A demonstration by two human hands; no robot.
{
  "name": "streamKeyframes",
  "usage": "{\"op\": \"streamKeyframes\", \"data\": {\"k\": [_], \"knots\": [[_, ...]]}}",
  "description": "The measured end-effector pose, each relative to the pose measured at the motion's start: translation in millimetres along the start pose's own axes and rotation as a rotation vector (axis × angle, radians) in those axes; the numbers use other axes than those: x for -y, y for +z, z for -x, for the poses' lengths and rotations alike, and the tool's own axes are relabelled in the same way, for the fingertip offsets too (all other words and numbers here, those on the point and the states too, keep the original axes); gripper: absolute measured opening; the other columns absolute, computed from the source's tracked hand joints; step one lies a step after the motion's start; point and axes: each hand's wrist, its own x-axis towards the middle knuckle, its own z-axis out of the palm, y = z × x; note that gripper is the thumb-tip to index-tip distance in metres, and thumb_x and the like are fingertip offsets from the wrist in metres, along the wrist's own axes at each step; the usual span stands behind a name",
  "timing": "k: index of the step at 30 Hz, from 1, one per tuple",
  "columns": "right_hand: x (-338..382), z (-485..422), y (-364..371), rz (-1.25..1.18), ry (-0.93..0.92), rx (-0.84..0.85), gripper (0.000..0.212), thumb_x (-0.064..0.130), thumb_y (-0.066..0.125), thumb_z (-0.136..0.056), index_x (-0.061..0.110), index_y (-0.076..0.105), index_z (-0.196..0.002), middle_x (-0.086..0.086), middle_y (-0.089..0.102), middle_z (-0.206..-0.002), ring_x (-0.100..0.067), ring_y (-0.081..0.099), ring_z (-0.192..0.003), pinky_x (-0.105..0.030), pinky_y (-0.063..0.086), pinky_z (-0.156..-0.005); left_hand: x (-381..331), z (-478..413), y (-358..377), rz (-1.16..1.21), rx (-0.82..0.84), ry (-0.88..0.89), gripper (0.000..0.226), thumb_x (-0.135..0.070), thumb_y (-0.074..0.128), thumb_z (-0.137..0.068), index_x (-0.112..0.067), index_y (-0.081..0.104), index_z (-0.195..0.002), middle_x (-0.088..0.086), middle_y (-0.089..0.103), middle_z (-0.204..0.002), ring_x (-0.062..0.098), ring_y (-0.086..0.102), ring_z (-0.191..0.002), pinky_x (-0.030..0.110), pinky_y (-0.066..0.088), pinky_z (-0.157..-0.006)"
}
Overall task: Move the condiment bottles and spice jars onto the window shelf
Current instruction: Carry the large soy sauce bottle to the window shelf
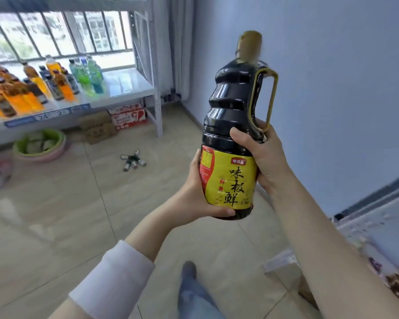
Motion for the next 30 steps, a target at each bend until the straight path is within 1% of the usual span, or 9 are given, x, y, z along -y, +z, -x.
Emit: {"op": "streamKeyframes", "data": {"k": [3, 6, 9, 11, 14, 19, 23, 26, 30], "knots": [[-1.4, -57.9, 37.7, 0.001, -0.006, 0.073, 0.085, 0.040, 0.084, -0.041, 0.021, 0.051, -0.117, 0.004, 0.068, -0.105, -0.015, 0.069, -0.093, -0.039, 0.054, -0.086, 7.2, -37.1, -46.5, -0.013, -0.077, -0.003, 0.132, -0.012, 0.086, -0.058, -0.024, -0.014, -0.144, -0.008, 0.029, -0.142, -0.004, 0.038, -0.127, 0.023, 0.042, -0.101], [0.4, -118.4, 75.7, -0.023, -0.010, 0.135, 0.073, 0.031, 0.080, -0.050, 0.022, 0.050, -0.116, 0.008, 0.068, -0.099, -0.013, 0.069, -0.090, -0.035, 0.055, -0.084, 9.2, -77.0, -93.3, -0.011, -0.145, -0.021, 0.132, -0.010, 0.085, -0.059, -0.024, -0.015, -0.144, -0.014, 0.030, -0.138, -0.009, 0.037, -0.124, 0.019, 0.042, -0.099], [5.0, -174.2, 115.7, -0.037, 0.003, 0.224, 0.067, 0.029, 0.079, -0.050, 0.027, 0.051, -0.110, 0.009, 0.068, -0.098, -0.013, 0.069, -0.089, -0.034, 0.054, -0.082, 10.4, -109.3, -140.2, -0.033, -0.217, -0.030, 0.137, -0.024, 0.087, -0.055, -0.028, -0.017, -0.143, -0.012, 0.029, -0.141, -0.003, 0.036, -0.128, 0.031, 0.040, -0.105], [7.7, -207.2, 147.9, -0.038, 0.003, 0.286, 0.079, 0.031, 0.083, -0.045, 0.023, 0.051, -0.116, 0.005, 0.068, -0.104, -0.015, 0.068, -0.093, -0.034, 0.054, -0.081, 12.1, -126.1, -174.9, -0.039, -0.264, -0.043, 0.137, -0.034, 0.085, -0.052, -0.031, -0.018, -0.143, -0.011, 0.028, -0.143, 0.001, 0.036, -0.130, 0.037, 0.040, -0.106], [8.1, -250.5, 204.3, -0.033, 0.003, 0.368, 0.095, 0.040, 0.083, -0.037, 0.018, 0.049, -0.123, -0.001, 0.067, -0.111, -0.018, 0.068, -0.096, -0.034, 0.055, -0.080, 19.2, -142.1, -229.6, -0.059, -0.361, -0.067, 0.138, -0.039, 0.084, -0.051, -0.033, -0.020, -0.142, -0.011, 0.027, -0.144, 0.001, 0.035, -0.131, 0.039, 0.038, -0.107], [9.4, -308.2, 301.3, -0.021, -0.006, 0.467, 0.089, 0.036, 0.085, -0.040, 0.020, 0.049, -0.120, -0.001, 0.066, -0.111, -0.020, 0.067, -0.098, -0.037, 0.055, -0.084, 28.8, -161.6, -328.1, -0.070, -0.455, -0.099, 0.138, -0.033, 0.085, -0.053, -0.032, -0.021, -0.142, -0.009, 0.030, -0.142, 0.001, 0.038, -0.128, 0.039, 0.040, -0.106], [18.0, -352.6, 392.1, 0.007, -0.044, 0.509, 0.097, 0.044, 0.084, -0.037, 0.021, 0.049, -0.124, 0.001, 0.067, -0.111, -0.018, 0.067, -0.097, -0.038, 0.055, -0.084, 34.2, -178.2, -423.5, -0.088, -0.505, -0.076, 0.136, -0.027, 0.087, -0.057, -0.037, -0.021, -0.140, -0.009, 0.030, -0.142, 0.000, 0.038, -0.128, 0.035, 0.039, -0.106], [28.5, -378.1, 458.7, 0.010, -0.055, 0.543, 0.092, 0.037, 0.090, -0.042, 0.023, 0.047, -0.123, 0.002, 0.066, -0.109, -0.017, 0.067, -0.094, -0.034, 0.055, -0.080, 35.4, -185.8, -493.9, -0.093, -0.523, -0.064, 0.133, -0.025, 0.086, -0.059, -0.036, -0.019, -0.141, -0.013, 0.032, -0.139, -0.002, 0.039, -0.126, 0.035, 0.039, -0.106], [39.0, -414.5, 538.5, 0.002, -0.070, 0.577, 0.081, 0.038, 0.077, -0.041, 0.028, 0.045, -0.115, 0.008, 0.064, -0.101, -0.011, 0.066, -0.089, -0.027, 0.053, -0.072, 38.3, -200.6, -581.5, -0.118, -0.548, -0.064, 0.132, -0.023, 0.085, -0.060, -0.028, -0.017, -0.143, -0.009, 0.034, -0.139, -0.001, 0.040, -0.126, 0.034, 0.039, -0.106]]}}
